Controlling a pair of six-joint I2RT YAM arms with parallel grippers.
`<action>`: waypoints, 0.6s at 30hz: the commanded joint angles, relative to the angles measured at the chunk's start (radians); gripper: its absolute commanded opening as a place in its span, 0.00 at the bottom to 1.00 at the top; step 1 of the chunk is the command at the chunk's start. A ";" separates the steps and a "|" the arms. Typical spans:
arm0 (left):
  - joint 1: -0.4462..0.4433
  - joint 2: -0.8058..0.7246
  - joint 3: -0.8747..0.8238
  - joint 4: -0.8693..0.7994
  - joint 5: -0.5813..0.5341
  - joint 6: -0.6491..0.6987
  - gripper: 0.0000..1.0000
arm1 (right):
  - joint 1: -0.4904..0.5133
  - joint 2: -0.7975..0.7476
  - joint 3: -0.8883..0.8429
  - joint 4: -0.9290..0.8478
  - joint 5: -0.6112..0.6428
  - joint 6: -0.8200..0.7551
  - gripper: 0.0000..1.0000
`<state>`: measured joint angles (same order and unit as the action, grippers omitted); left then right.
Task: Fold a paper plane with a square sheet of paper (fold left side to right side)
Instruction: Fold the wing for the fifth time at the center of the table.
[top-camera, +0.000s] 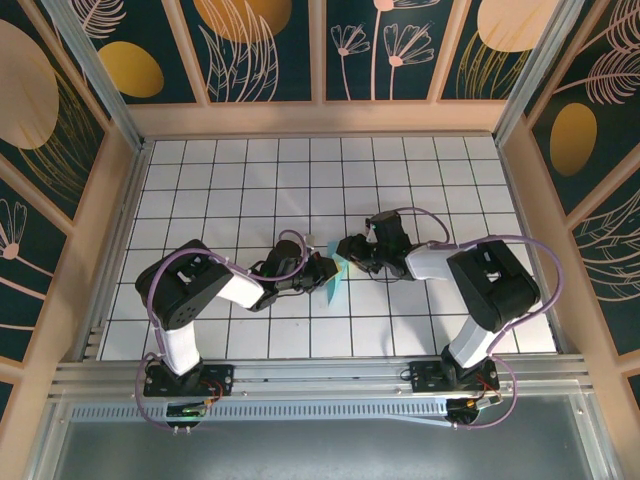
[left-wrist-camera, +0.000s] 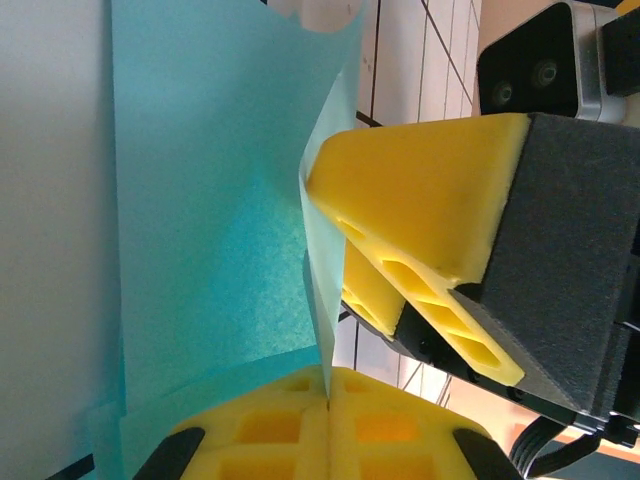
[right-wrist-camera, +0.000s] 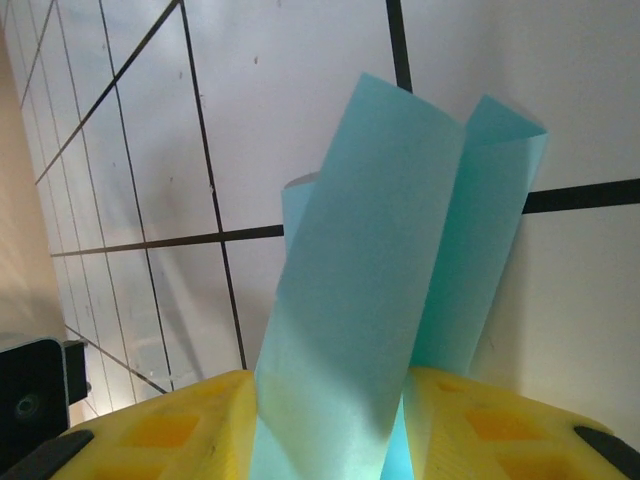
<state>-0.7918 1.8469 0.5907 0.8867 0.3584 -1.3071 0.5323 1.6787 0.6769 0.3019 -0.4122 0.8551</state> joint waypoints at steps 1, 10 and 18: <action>0.007 0.005 -0.010 0.013 -0.014 0.005 0.12 | 0.009 0.030 0.035 -0.076 0.046 -0.006 0.43; 0.015 -0.044 -0.029 -0.051 -0.042 0.037 0.24 | 0.009 0.058 0.039 -0.097 0.053 -0.010 0.42; 0.038 -0.047 -0.023 -0.056 -0.036 0.045 0.25 | 0.030 0.056 0.045 -0.096 0.050 -0.014 0.42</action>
<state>-0.7635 1.8175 0.5655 0.8410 0.3305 -1.2835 0.5404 1.7027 0.7120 0.2420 -0.3820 0.8509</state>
